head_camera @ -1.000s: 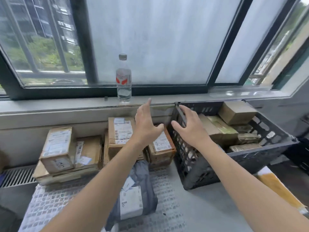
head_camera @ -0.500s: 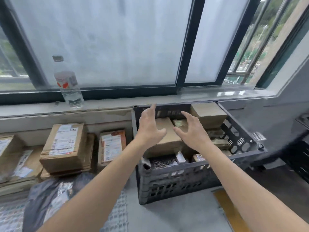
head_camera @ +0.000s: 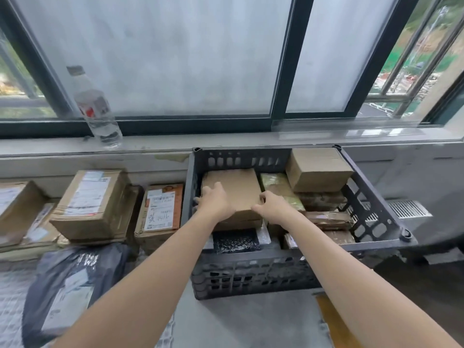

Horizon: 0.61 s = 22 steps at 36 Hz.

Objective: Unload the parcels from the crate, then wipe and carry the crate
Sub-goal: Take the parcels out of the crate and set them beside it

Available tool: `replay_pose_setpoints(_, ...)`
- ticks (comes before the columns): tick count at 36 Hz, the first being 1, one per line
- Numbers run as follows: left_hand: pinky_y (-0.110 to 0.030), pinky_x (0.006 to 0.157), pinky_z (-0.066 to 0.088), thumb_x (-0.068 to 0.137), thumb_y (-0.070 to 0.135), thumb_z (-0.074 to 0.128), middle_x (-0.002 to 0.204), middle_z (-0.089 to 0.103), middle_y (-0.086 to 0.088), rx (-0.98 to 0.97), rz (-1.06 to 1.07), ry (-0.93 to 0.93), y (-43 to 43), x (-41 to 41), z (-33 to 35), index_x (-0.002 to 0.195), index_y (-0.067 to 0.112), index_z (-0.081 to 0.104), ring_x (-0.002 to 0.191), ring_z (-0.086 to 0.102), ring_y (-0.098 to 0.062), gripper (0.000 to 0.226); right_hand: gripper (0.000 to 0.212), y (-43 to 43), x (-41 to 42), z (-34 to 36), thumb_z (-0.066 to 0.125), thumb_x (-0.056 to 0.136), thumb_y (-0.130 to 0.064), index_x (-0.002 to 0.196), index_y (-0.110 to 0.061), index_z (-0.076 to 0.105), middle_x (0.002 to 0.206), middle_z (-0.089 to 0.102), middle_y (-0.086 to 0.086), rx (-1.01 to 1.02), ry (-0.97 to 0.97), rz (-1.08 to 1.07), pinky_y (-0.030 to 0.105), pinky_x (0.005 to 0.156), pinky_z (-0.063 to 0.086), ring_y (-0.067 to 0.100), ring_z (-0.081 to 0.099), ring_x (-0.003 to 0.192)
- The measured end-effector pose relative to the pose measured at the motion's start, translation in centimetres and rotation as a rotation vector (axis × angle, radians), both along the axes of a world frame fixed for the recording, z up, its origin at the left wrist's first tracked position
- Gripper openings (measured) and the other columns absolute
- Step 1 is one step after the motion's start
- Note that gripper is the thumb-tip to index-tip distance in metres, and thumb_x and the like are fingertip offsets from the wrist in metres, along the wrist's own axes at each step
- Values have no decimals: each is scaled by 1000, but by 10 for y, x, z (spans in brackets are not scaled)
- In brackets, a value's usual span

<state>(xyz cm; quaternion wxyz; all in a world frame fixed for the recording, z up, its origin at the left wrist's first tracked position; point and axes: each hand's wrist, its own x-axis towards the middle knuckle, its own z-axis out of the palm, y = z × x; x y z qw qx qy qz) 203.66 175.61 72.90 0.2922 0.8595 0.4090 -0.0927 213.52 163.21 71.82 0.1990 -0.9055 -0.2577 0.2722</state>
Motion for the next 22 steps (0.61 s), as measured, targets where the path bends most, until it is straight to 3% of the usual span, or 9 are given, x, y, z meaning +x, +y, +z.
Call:
replay_pose_setpoints(3,-59,111,30,91,28,64,155,20,-19,26,-48,41,0,3,0,150,15,22,142,19,-47,74,51,3,1,-4,57,94,-28,139,-9,44,134,55,10,43,-36,-23,34,91,46,26,55,114)
replay_pose_setpoints(6,-57,107,36,89,24,59,145,36,-19,41,-140,77,3,-1,-2,150,15,25,134,34,-41,70,33,4,2,-6,56,95,-21,127,-12,55,127,61,8,165,-58,-127,38,95,48,24,57,111)
replay_pose_setpoints(9,-54,103,38,85,20,58,133,51,-14,101,-254,126,3,-9,-3,145,17,34,124,44,-36,64,38,5,-5,-4,54,97,-26,129,-6,54,124,62,11,134,-7,-153,34,79,53,24,59,104)
replay_pose_setpoints(11,-54,102,38,84,20,59,131,51,-12,149,-324,150,1,-14,-3,139,18,41,124,42,-35,58,38,8,-10,-3,56,96,-27,121,3,59,114,63,18,119,114,-217,32,69,57,24,61,96)
replay_pose_setpoints(13,-54,102,38,84,20,61,130,50,-12,166,-359,152,-1,-20,-2,135,18,43,123,42,-35,54,30,11,-15,-3,61,93,-22,110,2,64,104,64,16,139,189,-297,35,74,59,26,62,97)
replay_pose_setpoints(16,-52,101,39,84,22,65,129,47,-12,157,-380,106,0,-27,-3,135,18,42,122,41,-34,55,26,14,-18,0,61,90,-21,111,-5,60,112,61,11,215,263,-388,39,77,51,27,57,102)
replay_pose_setpoints(18,-50,100,41,83,23,66,128,45,-11,126,-379,53,2,-32,-4,135,19,41,122,41,-34,58,31,14,-21,5,61,89,-26,117,-15,53,111,55,7,312,329,-440,37,71,45,24,51,93)
replay_pose_setpoints(22,-47,99,43,82,24,69,128,41,-11,65,-391,-37,3,-41,-4,137,20,36,122,40,-33,64,36,19,-30,7,65,89,-31,118,-20,46,120,53,11,426,501,-515,43,69,56,31,57,101)
